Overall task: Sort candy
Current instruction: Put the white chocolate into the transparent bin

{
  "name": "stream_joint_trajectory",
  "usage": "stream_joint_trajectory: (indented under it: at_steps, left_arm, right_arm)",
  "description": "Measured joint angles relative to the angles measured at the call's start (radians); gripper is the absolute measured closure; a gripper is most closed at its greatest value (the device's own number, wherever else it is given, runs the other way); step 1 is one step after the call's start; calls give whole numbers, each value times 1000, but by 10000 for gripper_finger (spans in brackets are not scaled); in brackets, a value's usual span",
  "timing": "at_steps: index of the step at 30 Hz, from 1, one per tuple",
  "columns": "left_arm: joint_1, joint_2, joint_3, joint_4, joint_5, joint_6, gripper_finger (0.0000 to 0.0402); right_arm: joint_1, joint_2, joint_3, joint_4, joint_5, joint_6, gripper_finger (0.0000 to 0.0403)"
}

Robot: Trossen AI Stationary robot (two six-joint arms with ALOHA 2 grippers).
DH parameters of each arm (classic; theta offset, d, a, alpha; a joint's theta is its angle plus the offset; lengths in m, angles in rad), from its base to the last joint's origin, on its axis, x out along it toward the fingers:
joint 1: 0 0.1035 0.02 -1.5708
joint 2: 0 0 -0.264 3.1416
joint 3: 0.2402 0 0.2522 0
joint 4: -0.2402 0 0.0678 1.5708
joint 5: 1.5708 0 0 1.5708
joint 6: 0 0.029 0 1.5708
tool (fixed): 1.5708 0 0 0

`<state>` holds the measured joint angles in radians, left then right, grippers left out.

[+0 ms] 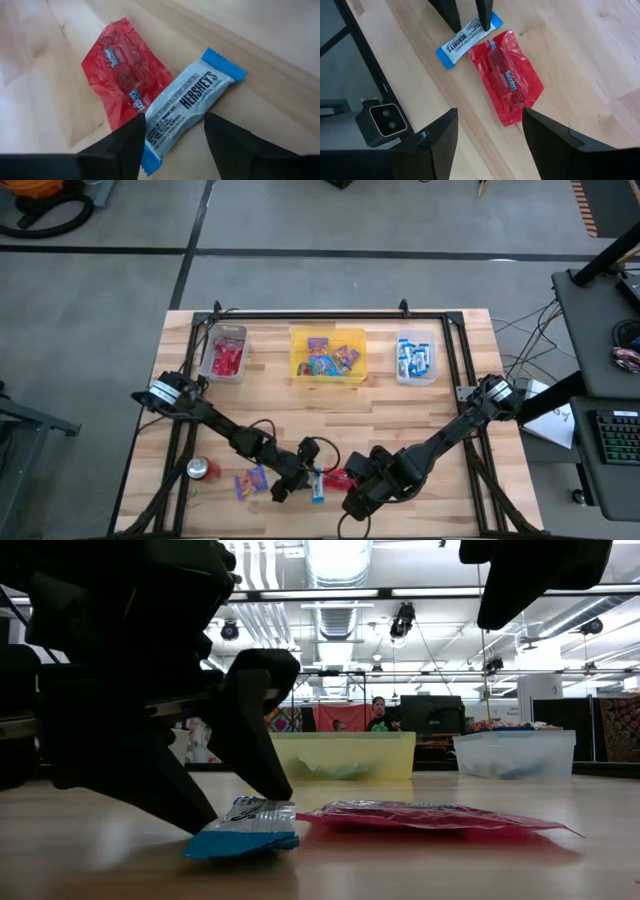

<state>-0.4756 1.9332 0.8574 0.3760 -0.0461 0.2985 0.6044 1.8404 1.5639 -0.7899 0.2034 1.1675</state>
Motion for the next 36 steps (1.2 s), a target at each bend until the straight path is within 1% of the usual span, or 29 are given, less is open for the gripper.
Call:
stream_joint_trajectory:
  at_steps: [5,10,15,17,20,24,28,30,32,34,36]
  left_arm:
    - [24,19,1,3,30,5,252]
    - [50,39,3,7,22,18,310]
    - [57,40,2,6,21,36,377]
    - [57,35,1,-1,30,36,393]
    - [57,25,-1,-2,37,33,396]
    - [59,-2,-2,-9,76,0,401]
    - [58,-41,-8,-30,79,-99,401]
    - [57,-67,-9,-27,56,-146,401]
    - [57,-100,-8,-11,36,-182,401]
    - [55,-135,-13,-6,43,-210,401]
    - [51,-186,-34,-8,70,-222,401]
  right_arm:
    - [0,0,0,1,7,-1,193]
    - [0,0,0,1,7,-8,193]
    - [0,2,-5,3,10,-31,193]
    - [0,6,-9,4,11,-46,193]
    - [0,11,-22,8,47,-72,193]
    - [12,12,-41,32,122,-147,193]
    - [18,12,-67,62,195,-106,193]
    - [17,12,-79,85,264,-116,193]
    - [21,12,-96,102,337,-173,193]
    - [30,12,-108,105,392,-251,193]
    - [36,0,-115,105,404,-357,193]
